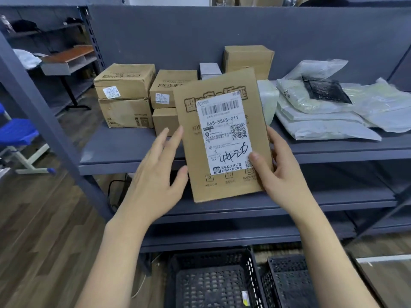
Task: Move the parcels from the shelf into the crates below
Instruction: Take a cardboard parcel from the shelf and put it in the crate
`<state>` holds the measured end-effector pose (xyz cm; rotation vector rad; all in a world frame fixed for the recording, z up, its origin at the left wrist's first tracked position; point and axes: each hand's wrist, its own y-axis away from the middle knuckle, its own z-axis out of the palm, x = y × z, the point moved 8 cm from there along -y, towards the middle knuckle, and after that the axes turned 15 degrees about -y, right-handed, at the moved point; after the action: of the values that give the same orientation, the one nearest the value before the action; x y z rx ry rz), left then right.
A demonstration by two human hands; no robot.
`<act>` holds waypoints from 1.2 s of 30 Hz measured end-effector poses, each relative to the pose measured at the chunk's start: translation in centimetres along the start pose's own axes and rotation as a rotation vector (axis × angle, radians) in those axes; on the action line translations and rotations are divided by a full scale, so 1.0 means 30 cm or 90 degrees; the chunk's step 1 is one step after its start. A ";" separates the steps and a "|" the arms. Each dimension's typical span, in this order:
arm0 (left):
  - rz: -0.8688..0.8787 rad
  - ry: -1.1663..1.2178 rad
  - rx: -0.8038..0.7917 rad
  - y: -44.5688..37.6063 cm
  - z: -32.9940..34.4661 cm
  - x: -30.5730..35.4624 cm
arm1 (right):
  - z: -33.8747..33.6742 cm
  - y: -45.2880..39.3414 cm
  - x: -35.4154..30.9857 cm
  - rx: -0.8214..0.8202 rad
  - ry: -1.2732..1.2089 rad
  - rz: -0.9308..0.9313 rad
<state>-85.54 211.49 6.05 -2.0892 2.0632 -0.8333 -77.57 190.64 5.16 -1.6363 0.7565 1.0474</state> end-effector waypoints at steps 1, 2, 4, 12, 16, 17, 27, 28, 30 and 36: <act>-0.012 0.004 -0.034 0.005 0.013 0.010 | -0.002 0.003 -0.002 0.018 -0.003 -0.020; -0.024 -0.002 -0.063 0.009 0.025 0.018 | 0.000 0.007 -0.009 0.028 -0.004 -0.042; -0.021 -0.018 -0.087 0.012 0.045 0.038 | 0.010 0.019 -0.022 0.036 -0.008 -0.077; 0.041 -0.070 -0.008 0.029 0.054 0.060 | 0.069 0.042 -0.013 -0.001 -0.007 -0.076; 0.077 -0.105 0.076 0.035 0.021 0.051 | 0.099 0.055 -0.006 -0.024 0.011 -0.052; 0.081 -0.107 0.087 0.038 0.016 0.047 | 0.108 0.058 -0.004 -0.028 0.018 -0.045; 0.063 -0.051 0.018 0.163 0.108 -0.065 | 0.214 0.173 0.102 -0.066 0.083 0.084; 0.060 -0.037 0.003 0.184 0.132 -0.080 | 0.225 0.194 0.121 -0.067 0.092 0.099; 0.046 -0.018 -0.016 0.233 0.181 -0.109 | 0.247 0.239 0.165 -0.073 0.108 0.123; -0.085 -0.013 -0.069 0.465 0.388 -0.213 | 0.311 0.413 0.385 -0.128 0.121 0.228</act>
<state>-92.64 212.79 -11.79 -2.3024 2.0201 -0.7283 -85.86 196.05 -11.46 -1.8320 1.1320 1.2628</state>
